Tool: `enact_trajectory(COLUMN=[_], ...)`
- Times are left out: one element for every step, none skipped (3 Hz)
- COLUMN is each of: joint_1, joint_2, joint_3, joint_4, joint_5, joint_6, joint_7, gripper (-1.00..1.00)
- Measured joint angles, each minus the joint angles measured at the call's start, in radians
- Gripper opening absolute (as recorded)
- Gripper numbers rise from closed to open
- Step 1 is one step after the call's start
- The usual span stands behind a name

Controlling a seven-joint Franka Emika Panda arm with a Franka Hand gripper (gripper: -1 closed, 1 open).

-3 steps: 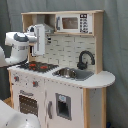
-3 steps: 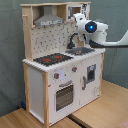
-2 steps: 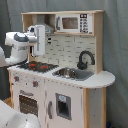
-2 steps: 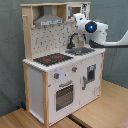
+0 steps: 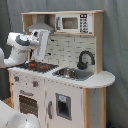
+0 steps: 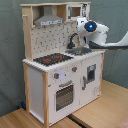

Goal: Play with the kitchen

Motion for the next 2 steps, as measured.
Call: enact_trajectory(joint_1=[0.000,0.000], joint_2=[0.000,0.001], joint_3=[0.001,-0.001], joint_4=[-0.039,-0.064], joint_5=[0.095,0.190], joint_6=[-0.005,-0.027], joint_7=[0.002,0.002], gripper=[1.00,1.00])
